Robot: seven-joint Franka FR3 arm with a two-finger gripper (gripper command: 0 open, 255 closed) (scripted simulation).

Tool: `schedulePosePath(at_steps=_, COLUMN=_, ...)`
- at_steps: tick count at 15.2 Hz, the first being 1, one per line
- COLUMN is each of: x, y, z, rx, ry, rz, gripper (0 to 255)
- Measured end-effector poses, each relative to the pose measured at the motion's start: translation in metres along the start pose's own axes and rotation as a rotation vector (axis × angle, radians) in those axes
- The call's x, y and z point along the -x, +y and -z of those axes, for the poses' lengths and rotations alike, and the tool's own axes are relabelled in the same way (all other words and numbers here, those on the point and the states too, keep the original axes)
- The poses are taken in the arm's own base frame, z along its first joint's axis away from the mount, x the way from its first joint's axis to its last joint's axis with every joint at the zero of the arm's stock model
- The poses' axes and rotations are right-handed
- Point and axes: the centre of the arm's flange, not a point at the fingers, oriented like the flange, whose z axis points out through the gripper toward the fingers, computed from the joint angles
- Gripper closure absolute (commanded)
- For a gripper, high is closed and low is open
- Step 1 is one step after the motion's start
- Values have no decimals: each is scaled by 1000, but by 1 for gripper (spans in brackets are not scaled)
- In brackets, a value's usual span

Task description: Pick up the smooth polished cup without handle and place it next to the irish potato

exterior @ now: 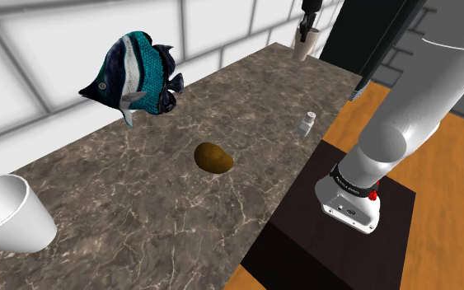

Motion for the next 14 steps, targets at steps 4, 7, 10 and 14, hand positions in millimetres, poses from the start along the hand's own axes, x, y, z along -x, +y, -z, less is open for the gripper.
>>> schedulePosePath(at_steps=4, x=1, y=3, z=21, rx=0, ry=0, rz=0, gripper=255)
schedulePosePath(at_steps=7, x=3, y=6, z=36, rx=0, ry=0, rz=0, gripper=255)
schedulePosePath(at_steps=10, x=5, y=8, z=51, rx=0, ry=0, rz=0, gripper=255)
schedulePosePath(at_steps=14, x=8, y=10, z=74, rx=0, ry=0, rz=0, gripper=255)
